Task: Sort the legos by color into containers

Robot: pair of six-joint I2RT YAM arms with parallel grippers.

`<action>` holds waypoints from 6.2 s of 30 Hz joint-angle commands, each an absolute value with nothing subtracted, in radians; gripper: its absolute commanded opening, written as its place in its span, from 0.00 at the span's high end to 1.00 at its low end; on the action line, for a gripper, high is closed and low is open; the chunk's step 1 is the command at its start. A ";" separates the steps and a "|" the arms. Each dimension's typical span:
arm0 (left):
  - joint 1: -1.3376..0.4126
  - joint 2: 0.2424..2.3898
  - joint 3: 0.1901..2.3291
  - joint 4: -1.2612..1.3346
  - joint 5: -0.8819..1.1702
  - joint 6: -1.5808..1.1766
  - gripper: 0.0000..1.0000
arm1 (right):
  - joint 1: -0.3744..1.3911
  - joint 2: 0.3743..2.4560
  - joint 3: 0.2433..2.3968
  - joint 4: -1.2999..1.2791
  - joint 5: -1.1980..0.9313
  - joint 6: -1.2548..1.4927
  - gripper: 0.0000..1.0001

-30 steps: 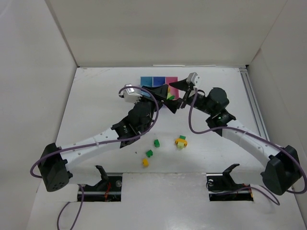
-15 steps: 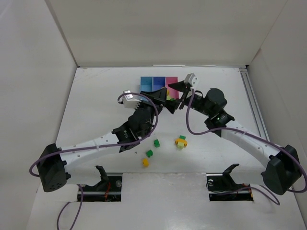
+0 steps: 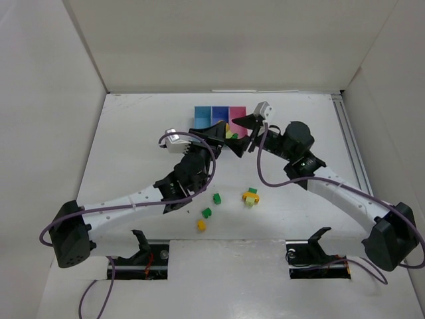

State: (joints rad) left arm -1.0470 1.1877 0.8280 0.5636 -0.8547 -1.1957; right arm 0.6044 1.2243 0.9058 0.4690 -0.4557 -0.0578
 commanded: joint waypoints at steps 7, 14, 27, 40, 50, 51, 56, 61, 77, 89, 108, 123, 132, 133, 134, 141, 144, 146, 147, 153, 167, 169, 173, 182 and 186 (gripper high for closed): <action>-1.058 1.140 0.799 0.712 -0.854 -1.183 0.53 | 0.603 1.284 1.002 0.449 -0.525 -0.072 0.30; -1.058 1.149 0.790 0.787 -0.825 -1.088 0.55 | 0.565 1.302 1.020 0.449 -0.643 -0.081 0.54; -1.058 1.161 0.779 0.827 -0.782 -1.068 0.56 | 0.543 1.250 0.988 0.449 -0.680 -0.124 1.00; -1.002 1.164 0.868 0.541 -0.881 -1.123 0.62 | 0.453 1.115 0.839 0.255 -0.560 -0.135 1.00; -0.821 1.271 1.007 0.332 -0.740 -1.068 0.58 | 0.370 1.060 0.796 0.147 -0.531 -0.135 1.00; -0.763 1.323 1.075 0.292 -0.663 -1.049 0.58 | 0.359 1.060 0.796 0.132 -0.520 -0.135 1.00; -0.622 1.521 1.290 0.064 -0.450 -0.918 0.57 | 0.318 1.060 0.796 0.114 -0.511 -0.135 1.00; -0.537 1.732 1.504 -0.071 -0.301 -0.783 0.55 | 0.296 1.095 0.796 0.104 -0.511 -0.135 1.00; -0.483 1.873 1.540 -0.190 -0.262 -0.695 0.42 | 0.226 1.187 0.824 0.084 -0.552 -0.135 1.00; -0.465 1.905 1.569 -0.200 -0.221 -0.675 0.20 | 0.225 1.201 0.833 0.084 -0.578 -0.144 1.00; -0.541 1.473 1.120 0.255 0.854 -0.091 0.08 | 0.229 1.278 0.910 0.084 -1.255 -0.266 0.96; -0.655 1.493 1.098 0.267 1.005 0.018 0.19 | 0.307 1.241 0.934 0.084 -1.256 -0.238 1.00; -0.655 1.445 1.025 0.330 0.920 -0.031 0.16 | 0.296 1.276 1.025 0.084 -1.177 -0.006 1.00; -0.655 1.421 1.016 0.351 0.901 -0.049 0.15 | 0.296 1.276 1.025 0.084 -1.167 0.027 1.00; -0.655 1.420 1.005 0.366 0.900 -0.049 0.15 | 0.296 1.276 1.025 0.084 -1.167 0.041 1.00; -0.655 1.359 0.942 0.592 0.882 -0.176 0.16 | 0.305 1.241 1.015 0.115 -1.115 0.144 1.00; -0.655 1.368 0.942 0.618 0.891 -0.199 0.16 | 0.305 1.206 0.971 0.253 -1.086 0.252 1.00; -0.655 1.379 0.942 0.646 0.902 -0.221 0.16 | 0.305 1.192 0.948 0.383 -1.086 0.374 1.00; -0.655 1.379 0.942 0.656 0.902 -0.221 0.17 | 0.305 1.192 0.934 0.414 -1.086 0.405 1.00; -0.655 1.368 0.928 0.738 0.911 -0.256 0.17 | 0.305 1.203 0.925 0.521 -1.123 0.522 1.00; -0.621 1.428 0.893 1.140 1.055 -0.546 0.28 | 0.334 1.203 0.925 0.522 -1.132 0.522 1.00; -0.621 1.437 0.903 1.140 1.055 -0.546 0.30 | 0.334 1.203 0.925 0.522 -1.132 0.511 1.00; -0.621 1.457 0.914 1.120 1.055 -0.555 0.33 | 0.344 1.212 0.925 0.522 -1.103 0.502 1.00; -0.621 1.457 0.914 1.120 1.019 -0.565 0.38 | 0.353 1.223 0.916 0.522 -1.069 0.480 1.00; -0.621 1.457 0.925 1.120 1.005 -0.565 0.51 | 0.353 1.223 0.916 0.522 -1.069 0.480 1.00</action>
